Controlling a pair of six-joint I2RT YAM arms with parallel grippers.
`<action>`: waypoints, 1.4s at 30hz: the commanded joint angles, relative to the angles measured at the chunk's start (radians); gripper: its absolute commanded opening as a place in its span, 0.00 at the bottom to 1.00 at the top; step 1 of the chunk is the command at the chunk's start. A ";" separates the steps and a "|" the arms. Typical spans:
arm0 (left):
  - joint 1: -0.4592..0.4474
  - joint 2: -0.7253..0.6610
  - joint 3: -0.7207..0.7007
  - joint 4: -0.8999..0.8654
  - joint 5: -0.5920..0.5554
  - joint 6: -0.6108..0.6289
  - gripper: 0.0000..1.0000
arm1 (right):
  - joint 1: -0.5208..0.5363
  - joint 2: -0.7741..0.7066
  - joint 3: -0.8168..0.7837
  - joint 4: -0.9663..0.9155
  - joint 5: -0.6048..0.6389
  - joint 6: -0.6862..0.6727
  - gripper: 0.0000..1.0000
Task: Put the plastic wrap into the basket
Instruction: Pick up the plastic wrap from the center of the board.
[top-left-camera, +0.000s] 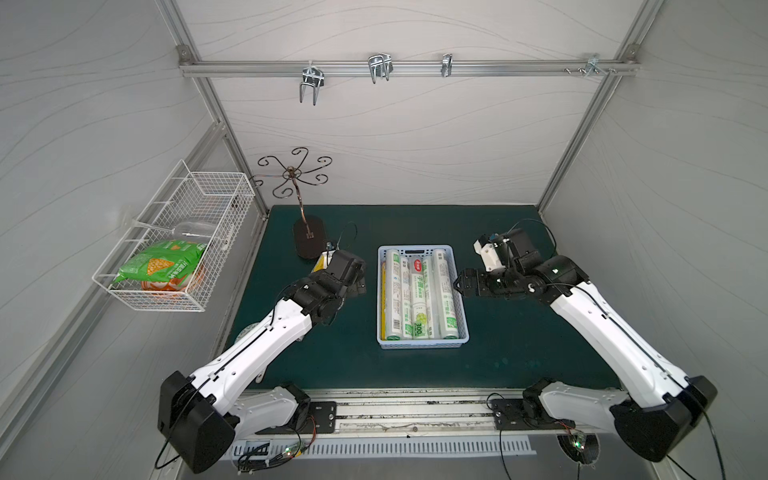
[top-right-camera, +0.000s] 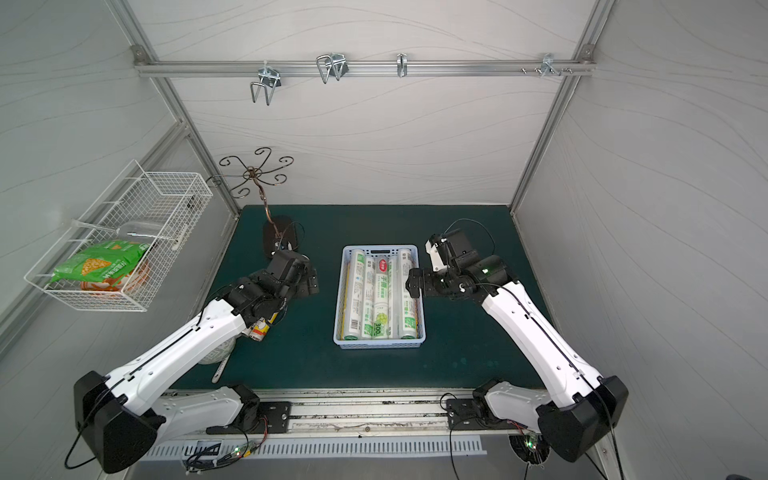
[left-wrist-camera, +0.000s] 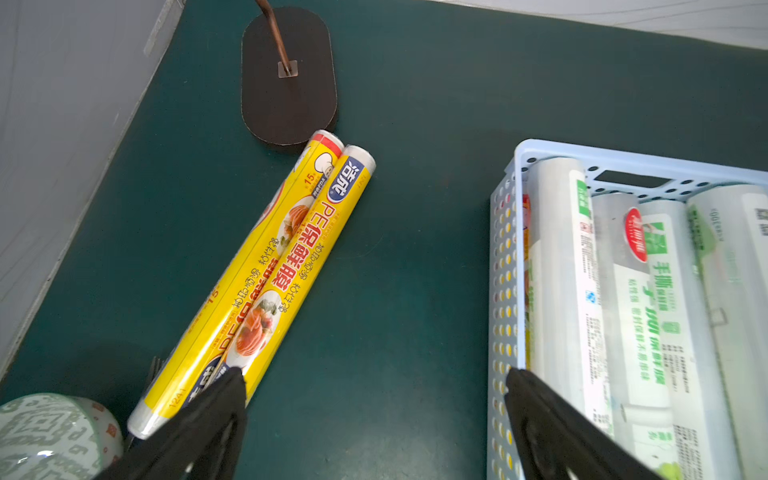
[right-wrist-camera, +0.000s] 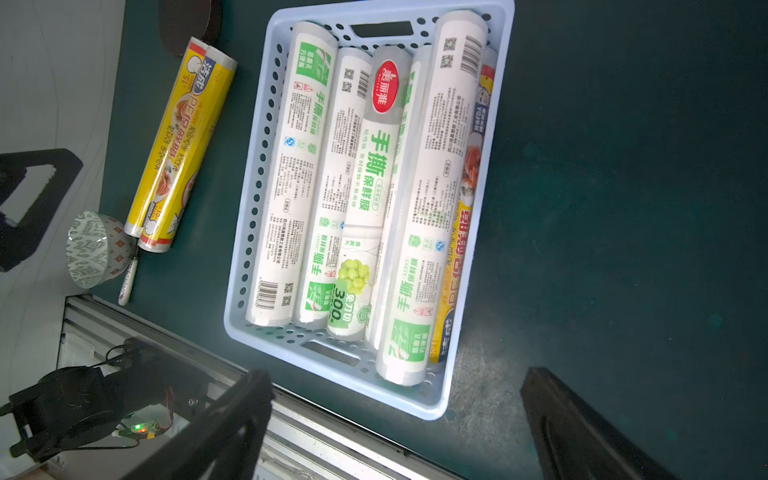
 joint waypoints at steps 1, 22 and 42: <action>0.010 0.038 0.004 0.058 -0.065 0.041 0.99 | -0.021 -0.041 -0.020 -0.016 -0.060 -0.027 0.99; 0.301 0.216 -0.166 0.230 0.124 0.062 0.99 | -0.083 -0.089 -0.116 -0.031 -0.091 -0.060 0.99; 0.383 0.296 -0.235 0.315 0.218 0.026 0.99 | -0.103 -0.078 -0.128 -0.047 -0.104 -0.062 0.99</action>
